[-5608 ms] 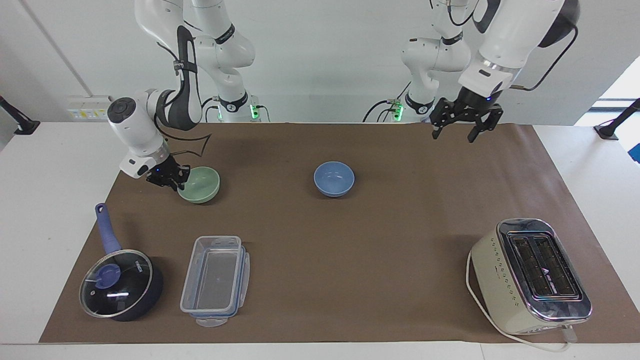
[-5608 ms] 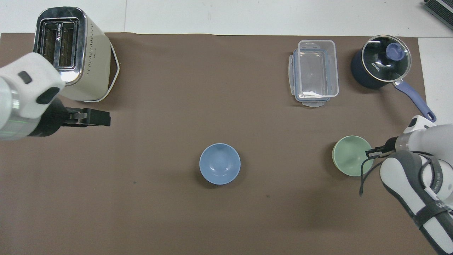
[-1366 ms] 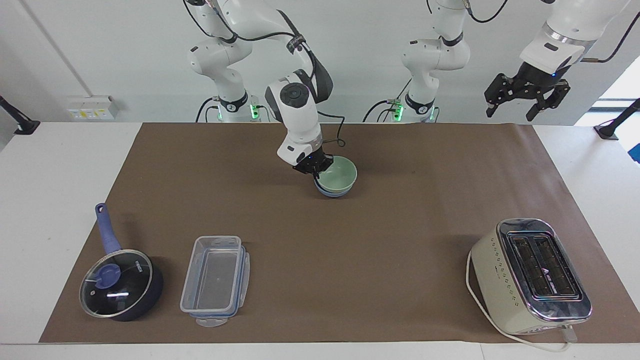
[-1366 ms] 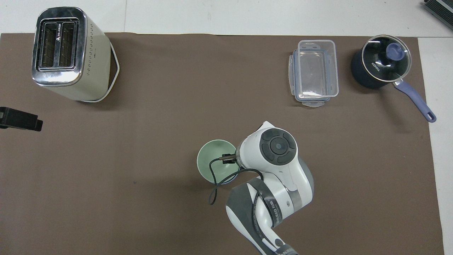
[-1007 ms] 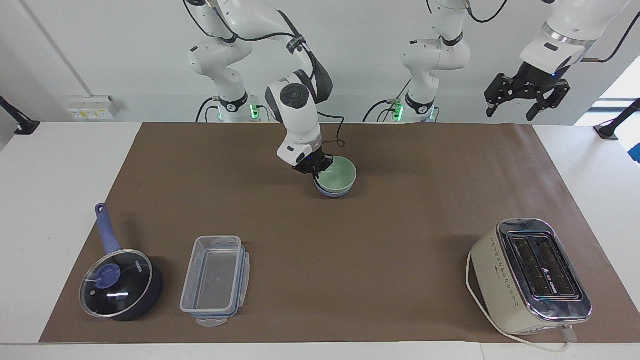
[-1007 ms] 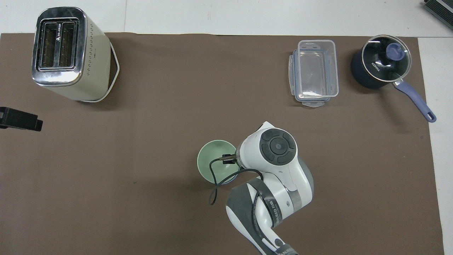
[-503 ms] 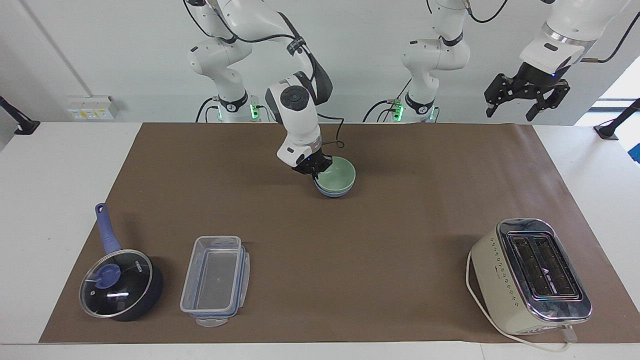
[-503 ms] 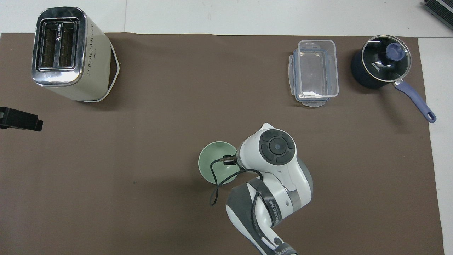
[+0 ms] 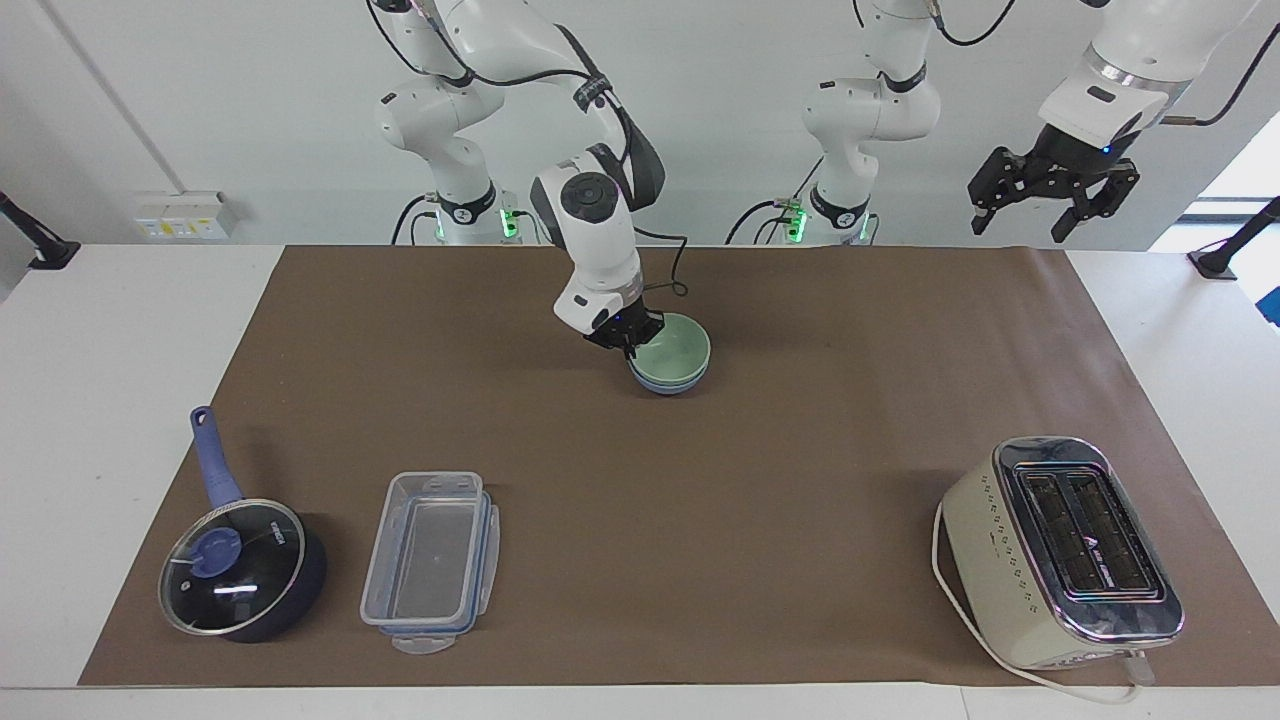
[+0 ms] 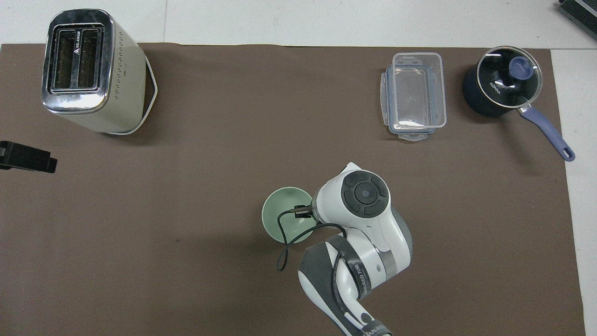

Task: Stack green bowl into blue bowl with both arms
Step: 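Lower the green bowl into the blue bowl with the right gripper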

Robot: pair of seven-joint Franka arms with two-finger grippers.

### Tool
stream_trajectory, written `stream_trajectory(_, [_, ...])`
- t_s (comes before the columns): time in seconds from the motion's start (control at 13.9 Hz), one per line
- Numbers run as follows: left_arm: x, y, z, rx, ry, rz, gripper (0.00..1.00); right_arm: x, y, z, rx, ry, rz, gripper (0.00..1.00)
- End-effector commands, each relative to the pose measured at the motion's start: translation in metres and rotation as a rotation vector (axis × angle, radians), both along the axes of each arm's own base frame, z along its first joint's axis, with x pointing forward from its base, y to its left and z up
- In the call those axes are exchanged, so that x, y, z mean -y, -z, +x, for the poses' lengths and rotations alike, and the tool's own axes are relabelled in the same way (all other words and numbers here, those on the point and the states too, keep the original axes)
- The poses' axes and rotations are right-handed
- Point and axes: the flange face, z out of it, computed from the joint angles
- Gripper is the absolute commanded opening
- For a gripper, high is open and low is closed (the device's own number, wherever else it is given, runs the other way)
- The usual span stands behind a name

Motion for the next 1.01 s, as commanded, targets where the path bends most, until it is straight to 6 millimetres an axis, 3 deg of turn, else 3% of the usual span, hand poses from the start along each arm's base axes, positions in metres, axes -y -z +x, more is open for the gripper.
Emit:
stream_trajectory(0.0, [-0.001, -0.001, -0.007, 0.013, 0.012, 0.004, 1.0, -0.001, 0.0, -0.002, 0.005, 0.029, 0.02, 0.01])
stream_trajectory(0.22, [-0.001, 0.0, -0.007, 0.011, 0.011, 0.003, 1.0, -0.001, 0.0, -0.001, 0.007, 0.03, 0.021, 0.13])
stream_trajectory(0.29, [-0.002, -0.001, -0.006, 0.014, 0.011, 0.004, 1.0, -0.001, 0.0, -0.001, 0.005, 0.029, 0.02, 0.27])
stream_trajectory(0.36, [-0.002, -0.001, -0.006, 0.016, 0.011, 0.004, 1.0, -0.002, -0.001, 0.0, 0.008, 0.029, 0.022, 0.52])
stream_trajectory(0.43, [0.0, -0.001, -0.006, 0.016, 0.014, 0.004, 1.0, -0.003, -0.003, 0.001, 0.012, 0.028, 0.023, 0.84])
stream_trajectory(0.5, [0.003, -0.001, -0.006, 0.017, 0.017, 0.002, 1.0, -0.003, -0.012, 0.005, 0.026, 0.029, 0.033, 1.0])
stream_trajectory(0.65, [0.005, 0.0, -0.006, 0.016, 0.022, 0.001, 1.0, 0.005, -0.04, 0.019, 0.052, 0.046, 0.055, 1.0])
stream_trajectory(0.93, [0.005, 0.0, -0.006, 0.016, 0.005, -0.007, 1.0, 0.068, -0.09, 0.046, 0.089, 0.127, 0.063, 1.0])
